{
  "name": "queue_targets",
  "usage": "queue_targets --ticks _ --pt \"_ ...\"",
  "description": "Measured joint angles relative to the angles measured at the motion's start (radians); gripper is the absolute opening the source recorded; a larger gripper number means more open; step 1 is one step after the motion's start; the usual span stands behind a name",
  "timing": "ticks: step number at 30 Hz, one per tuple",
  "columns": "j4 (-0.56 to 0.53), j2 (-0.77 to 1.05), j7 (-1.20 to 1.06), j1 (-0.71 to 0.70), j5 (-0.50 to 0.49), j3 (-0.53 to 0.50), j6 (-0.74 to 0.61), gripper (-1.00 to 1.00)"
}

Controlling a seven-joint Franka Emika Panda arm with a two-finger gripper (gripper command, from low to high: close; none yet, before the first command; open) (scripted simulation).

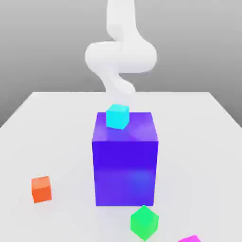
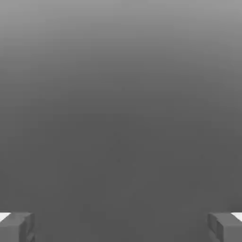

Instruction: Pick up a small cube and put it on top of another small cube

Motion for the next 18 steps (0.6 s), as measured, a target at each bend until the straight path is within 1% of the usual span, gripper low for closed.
queue_targets --ticks 18 --pt "0.064 0.659 0.005 0.058 -0.062 0.098 0.162 0.0"
